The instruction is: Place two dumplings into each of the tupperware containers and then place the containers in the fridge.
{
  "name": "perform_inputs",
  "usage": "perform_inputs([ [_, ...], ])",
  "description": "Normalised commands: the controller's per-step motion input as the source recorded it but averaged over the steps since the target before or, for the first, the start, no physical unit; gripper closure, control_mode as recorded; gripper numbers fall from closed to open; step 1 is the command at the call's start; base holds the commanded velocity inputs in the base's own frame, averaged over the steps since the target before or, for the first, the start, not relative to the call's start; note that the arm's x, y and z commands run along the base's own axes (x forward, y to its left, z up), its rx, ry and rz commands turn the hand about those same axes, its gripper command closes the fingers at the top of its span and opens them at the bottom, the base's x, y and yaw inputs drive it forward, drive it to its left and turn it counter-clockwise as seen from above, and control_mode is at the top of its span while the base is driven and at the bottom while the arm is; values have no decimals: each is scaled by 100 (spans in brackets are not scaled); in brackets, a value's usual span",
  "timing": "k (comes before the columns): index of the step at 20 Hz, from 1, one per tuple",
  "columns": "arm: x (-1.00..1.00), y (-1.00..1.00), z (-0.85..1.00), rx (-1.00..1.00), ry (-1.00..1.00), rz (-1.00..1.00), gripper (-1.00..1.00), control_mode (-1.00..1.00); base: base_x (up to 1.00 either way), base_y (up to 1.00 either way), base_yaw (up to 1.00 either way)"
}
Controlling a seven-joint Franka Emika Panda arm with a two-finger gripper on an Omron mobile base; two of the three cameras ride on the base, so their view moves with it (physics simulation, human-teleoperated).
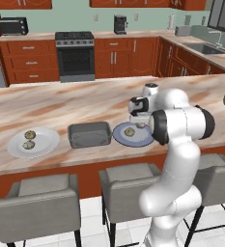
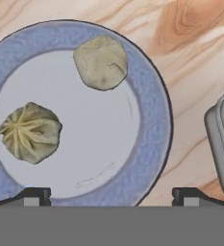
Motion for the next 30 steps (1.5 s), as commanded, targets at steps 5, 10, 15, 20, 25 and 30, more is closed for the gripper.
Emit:
perform_inputs([
  [5, 43, 0, -28, 0, 0, 0, -100, -100, 0, 0, 0],
  [10, 43, 0, -30, 0, 0, 0, -100, -100, 0, 0, 0],
  [15, 40, -9, -26, 0, 0, -2, -100, -100, 0, 0, 0],
  [20, 34, -8, -23, 0, 0, -3, -100, -100, 0, 0, 0],
  [25, 21, 0, -24, 0, 0, 0, -100, -100, 0, 0, 0],
  [30, 17, 0, -18, 0, -1, 0, 100, -100, 0, 0, 0],
])
